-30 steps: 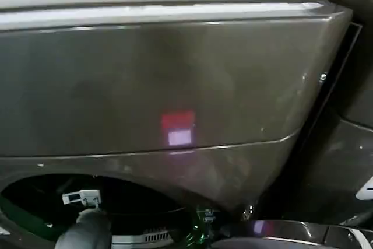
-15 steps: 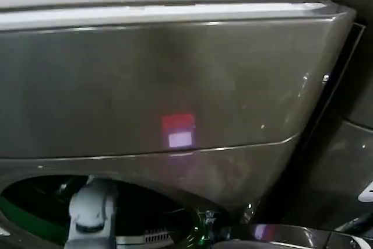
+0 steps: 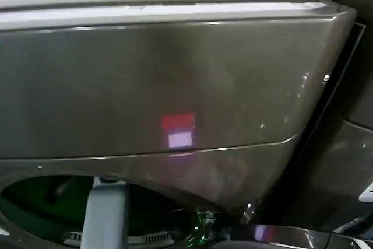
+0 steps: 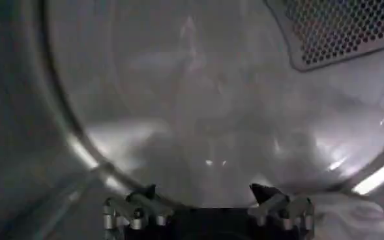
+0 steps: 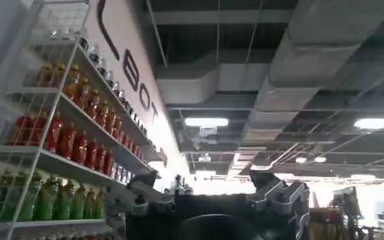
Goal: Grasp the clothes from the dryer.
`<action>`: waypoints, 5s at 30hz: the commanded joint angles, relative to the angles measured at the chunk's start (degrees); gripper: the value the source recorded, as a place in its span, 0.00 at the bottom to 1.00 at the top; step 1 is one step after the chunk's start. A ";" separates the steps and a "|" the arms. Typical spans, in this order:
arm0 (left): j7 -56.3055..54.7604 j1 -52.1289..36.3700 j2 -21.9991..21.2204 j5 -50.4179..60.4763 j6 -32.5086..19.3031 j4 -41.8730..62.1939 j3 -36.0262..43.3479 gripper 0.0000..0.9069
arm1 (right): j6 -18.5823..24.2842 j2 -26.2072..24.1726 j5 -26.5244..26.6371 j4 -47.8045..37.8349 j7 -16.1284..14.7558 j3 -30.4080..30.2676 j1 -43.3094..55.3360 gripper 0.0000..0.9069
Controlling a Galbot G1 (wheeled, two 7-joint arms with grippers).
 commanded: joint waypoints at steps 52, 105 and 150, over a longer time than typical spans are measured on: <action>64.85 -28.30 4.95 60.49 -47.73 40.64 3.19 1.00 | 0.32 -0.71 0.05 1.31 -0.15 0.40 -2.35 1.00; 49.49 -30.76 8.62 50.70 -54.69 61.56 1.96 1.00 | 2.61 2.33 -0.38 4.83 -0.42 -3.35 0.15 1.00; 48.73 -31.93 8.76 52.59 -55.40 65.46 -0.54 0.10 | 4.67 2.45 -0.24 2.26 -0.50 -4.04 -0.63 1.00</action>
